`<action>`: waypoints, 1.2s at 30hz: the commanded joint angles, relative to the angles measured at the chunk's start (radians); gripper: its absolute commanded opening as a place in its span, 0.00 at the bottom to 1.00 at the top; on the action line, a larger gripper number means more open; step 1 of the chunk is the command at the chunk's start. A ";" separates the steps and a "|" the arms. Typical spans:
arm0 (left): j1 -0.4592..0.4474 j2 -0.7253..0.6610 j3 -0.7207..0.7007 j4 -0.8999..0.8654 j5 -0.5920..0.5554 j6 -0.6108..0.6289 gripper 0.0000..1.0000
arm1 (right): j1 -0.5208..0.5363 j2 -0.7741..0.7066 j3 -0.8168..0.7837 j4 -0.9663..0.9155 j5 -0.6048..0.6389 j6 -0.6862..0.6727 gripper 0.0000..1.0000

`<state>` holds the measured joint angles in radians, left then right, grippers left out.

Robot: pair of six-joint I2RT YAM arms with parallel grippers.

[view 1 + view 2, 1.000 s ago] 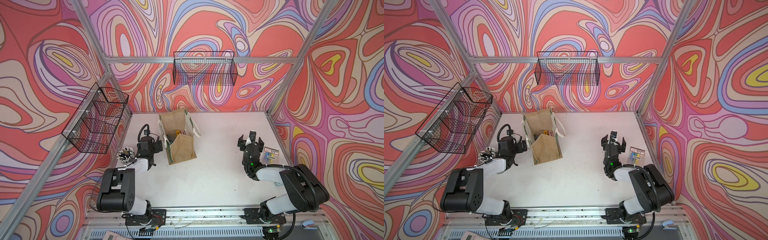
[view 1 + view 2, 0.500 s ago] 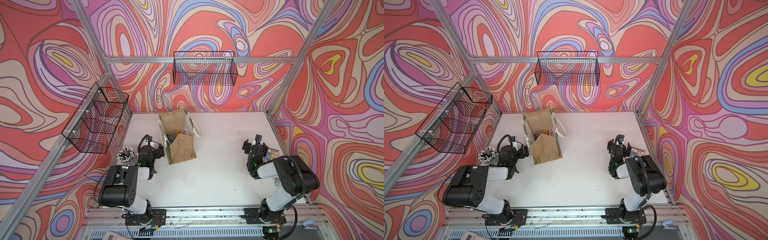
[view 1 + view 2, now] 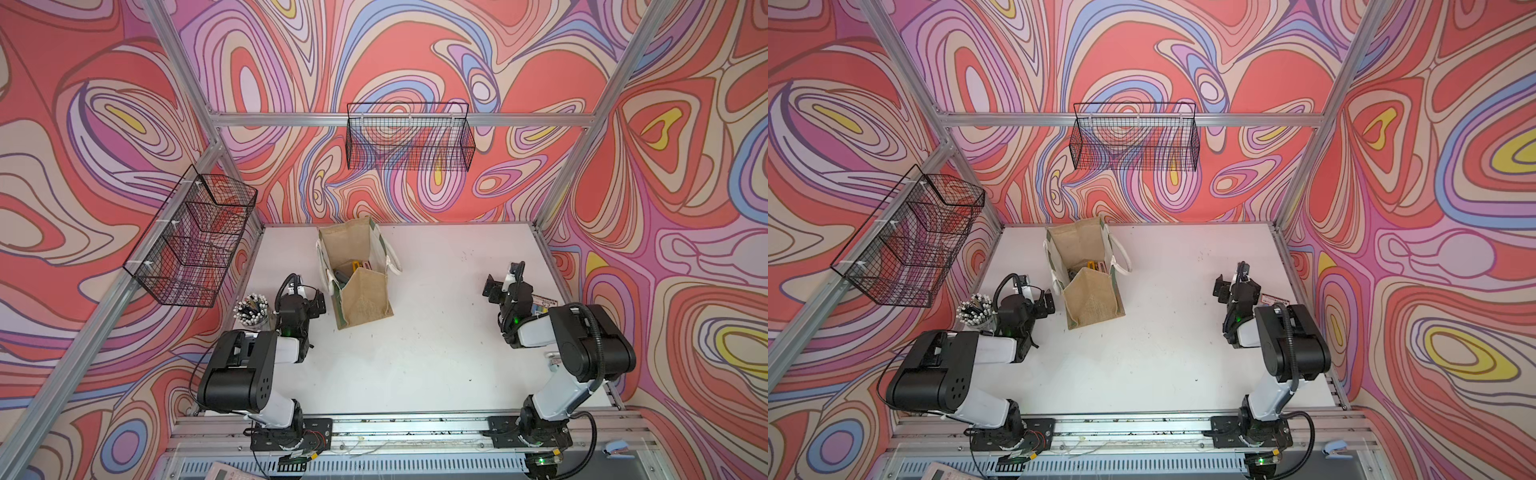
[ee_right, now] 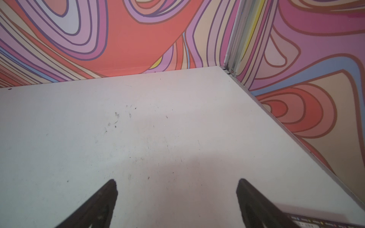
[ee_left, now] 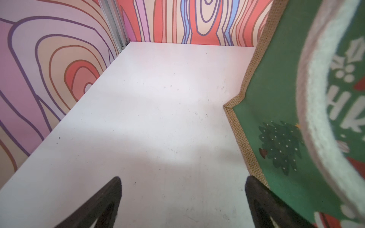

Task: Place the art knife into the pouch
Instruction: Reset both arms

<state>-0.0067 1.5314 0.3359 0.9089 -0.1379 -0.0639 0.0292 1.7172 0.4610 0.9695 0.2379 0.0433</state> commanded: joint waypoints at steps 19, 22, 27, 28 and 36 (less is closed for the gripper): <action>-0.019 0.011 0.037 -0.011 0.026 0.039 1.00 | -0.002 0.005 -0.005 0.020 -0.018 0.000 0.98; -0.019 0.010 0.037 -0.011 0.026 0.039 1.00 | -0.002 0.005 -0.005 0.020 -0.018 0.000 0.98; -0.019 0.011 0.037 -0.011 0.026 0.039 1.00 | -0.002 0.005 -0.005 0.020 -0.018 0.001 0.98; -0.019 0.010 0.037 -0.011 0.026 0.039 1.00 | -0.002 0.005 -0.004 0.020 -0.017 0.001 0.98; -0.019 0.010 0.036 -0.013 0.026 0.038 1.00 | -0.002 0.005 -0.005 0.020 -0.018 0.000 0.98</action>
<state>-0.0227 1.5333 0.3580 0.8932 -0.1234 -0.0441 0.0292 1.7172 0.4610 0.9718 0.2195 0.0460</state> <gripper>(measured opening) 0.999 0.985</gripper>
